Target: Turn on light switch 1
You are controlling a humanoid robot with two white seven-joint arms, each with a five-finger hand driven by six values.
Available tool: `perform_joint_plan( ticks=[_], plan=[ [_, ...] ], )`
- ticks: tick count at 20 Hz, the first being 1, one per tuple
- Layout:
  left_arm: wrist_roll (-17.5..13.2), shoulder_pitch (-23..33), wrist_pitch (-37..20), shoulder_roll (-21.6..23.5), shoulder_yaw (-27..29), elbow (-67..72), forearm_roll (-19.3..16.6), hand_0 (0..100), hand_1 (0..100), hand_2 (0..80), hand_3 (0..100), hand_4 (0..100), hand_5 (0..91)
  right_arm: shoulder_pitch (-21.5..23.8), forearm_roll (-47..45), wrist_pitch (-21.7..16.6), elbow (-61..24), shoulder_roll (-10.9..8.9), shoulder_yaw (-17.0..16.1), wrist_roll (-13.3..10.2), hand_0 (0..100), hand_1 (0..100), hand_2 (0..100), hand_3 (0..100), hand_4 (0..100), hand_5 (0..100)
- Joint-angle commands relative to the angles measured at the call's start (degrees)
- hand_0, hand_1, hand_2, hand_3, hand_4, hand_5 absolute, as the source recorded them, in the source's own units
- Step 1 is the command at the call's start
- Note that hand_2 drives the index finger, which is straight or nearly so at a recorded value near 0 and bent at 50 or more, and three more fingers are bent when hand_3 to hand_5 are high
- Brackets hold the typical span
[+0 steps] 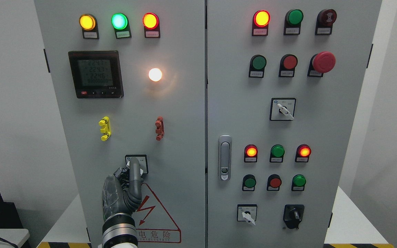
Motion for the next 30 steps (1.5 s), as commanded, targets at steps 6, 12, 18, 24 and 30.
perform_joint_plan(
  ticks=[6, 12, 18, 24, 30],
  plan=[
    [0.1, 0.7, -0.3, -0.1, 0.7, -0.1, 0.0, 27, 11, 52.5, 72, 79, 79.9, 0.0, -1.1, 0.0, 0.0, 0.0, 0.0, 0.0, 12, 39, 0, 0, 0, 0],
    [0.1, 0.9, -0.3, -0.1, 1.2, -0.2, 0.0, 26, 12, 52.7, 72, 79, 80.0, 0.0, -1.0, 0.0, 0.0, 0.0, 0.0, 0.0, 12, 39, 0, 0, 0, 0],
    [0.1, 1.2, -0.3, -0.1, 1.7, -0.2, 0.0, 25, 12, 53.0, 73, 79, 80.8, 0.0, -1.0, 0.0, 0.0, 0.0, 0.0, 0.0, 12, 39, 0, 0, 0, 0],
    [0.1, 1.3, -0.4, -0.1, 1.7, -0.4, 0.0, 16, 17, 53.4, 73, 80, 81.4, 0.0, -1.0, 0.0, 0.0, 0.0, 0.0, 0.0, 12, 39, 0, 0, 0, 0],
    [0.1, 2.8, -0.5, -0.1, 1.7, -1.9, 0.0, 1, 26, 54.4, 74, 80, 83.0, 0.0, -1.1, 0.0, 0.0, 0.0, 0.0, 0.0, 12, 39, 0, 0, 0, 0]
  ],
)
